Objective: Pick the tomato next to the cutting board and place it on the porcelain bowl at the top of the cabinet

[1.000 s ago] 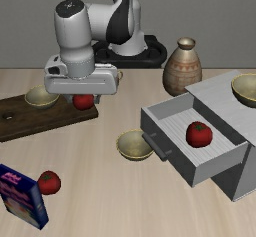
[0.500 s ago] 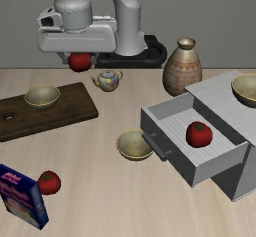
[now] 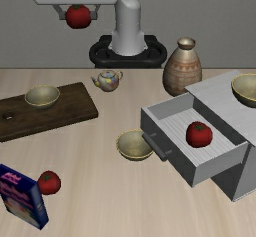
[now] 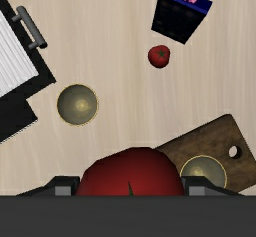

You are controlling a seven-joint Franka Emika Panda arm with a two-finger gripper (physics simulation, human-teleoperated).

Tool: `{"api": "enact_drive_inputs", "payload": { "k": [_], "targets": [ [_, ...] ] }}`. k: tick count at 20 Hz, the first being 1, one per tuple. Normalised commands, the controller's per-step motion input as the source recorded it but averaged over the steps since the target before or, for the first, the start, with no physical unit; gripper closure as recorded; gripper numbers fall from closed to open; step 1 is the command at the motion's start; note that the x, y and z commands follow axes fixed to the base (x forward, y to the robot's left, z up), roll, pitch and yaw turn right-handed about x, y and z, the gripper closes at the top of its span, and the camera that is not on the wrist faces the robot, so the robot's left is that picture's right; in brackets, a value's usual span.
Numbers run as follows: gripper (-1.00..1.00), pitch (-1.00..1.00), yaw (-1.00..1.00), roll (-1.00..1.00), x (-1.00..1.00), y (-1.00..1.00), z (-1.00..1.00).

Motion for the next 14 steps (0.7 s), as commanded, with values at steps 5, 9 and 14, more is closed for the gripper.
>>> {"api": "enact_drive_inputs", "payload": {
  "k": [5,9,14],
  "targets": [
    [1.0,0.0,0.0,0.0,0.0,1.0,0.0],
    [1.0,0.0,0.0,0.0,0.0,1.0,0.0],
    [1.0,0.0,0.0,0.0,0.0,1.0,0.0]
  ]
}}
